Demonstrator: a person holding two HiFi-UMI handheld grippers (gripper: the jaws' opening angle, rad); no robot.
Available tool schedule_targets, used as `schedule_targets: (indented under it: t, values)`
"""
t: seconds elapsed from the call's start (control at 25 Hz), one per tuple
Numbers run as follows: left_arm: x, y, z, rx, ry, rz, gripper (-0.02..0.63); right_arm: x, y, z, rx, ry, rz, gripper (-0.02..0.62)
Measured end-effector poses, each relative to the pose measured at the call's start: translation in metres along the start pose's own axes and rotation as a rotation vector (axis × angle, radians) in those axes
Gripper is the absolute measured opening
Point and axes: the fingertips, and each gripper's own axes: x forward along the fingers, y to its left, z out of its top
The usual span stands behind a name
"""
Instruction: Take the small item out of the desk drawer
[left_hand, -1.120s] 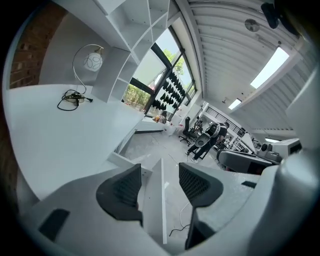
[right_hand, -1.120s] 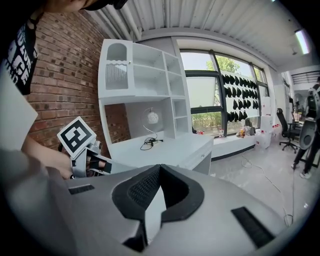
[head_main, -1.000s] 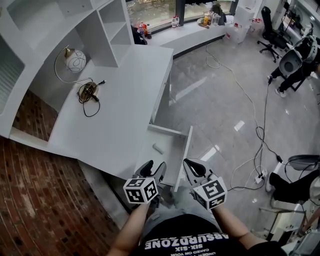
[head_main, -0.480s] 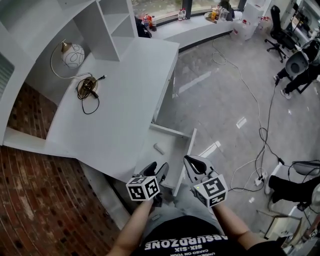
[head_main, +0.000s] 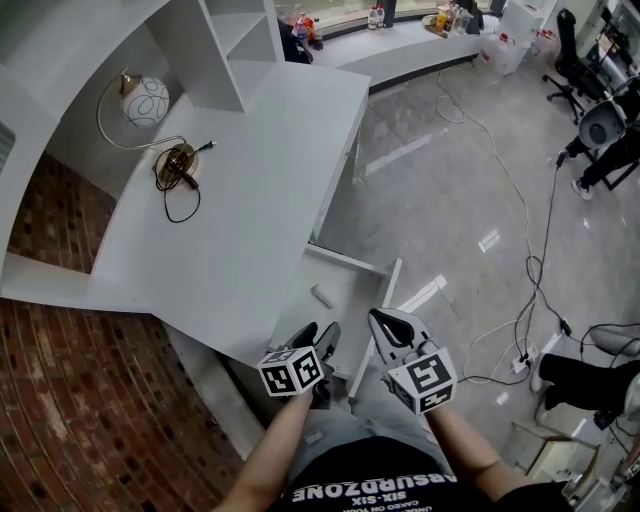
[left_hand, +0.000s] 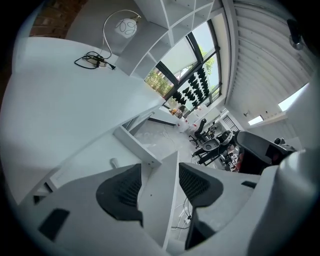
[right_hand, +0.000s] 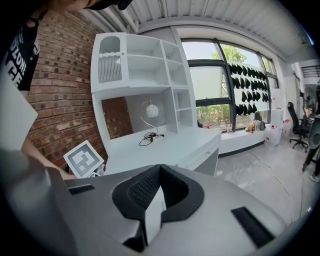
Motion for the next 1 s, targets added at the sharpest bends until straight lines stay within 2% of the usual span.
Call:
schedule_targets:
  t: [0.2, 0.68, 1.0]
  values:
    - [0.013, 0.008, -0.006, -0.001, 0.021, 0.023, 0.219, 0.008, -0.006, -0.008, 0.009, 0.016, 0.010, -0.002]
    - [0.044, 0.032, -0.020, -0.091, 0.035, 0.061, 0.219, 0.023, -0.020, -0.026, 0.022, 0.047, 0.030, -0.002]
    - [0.067, 0.056, -0.021, -0.121, 0.038, 0.091, 0.219, 0.039, -0.030, -0.038, 0.027, 0.070, 0.040, -0.002]
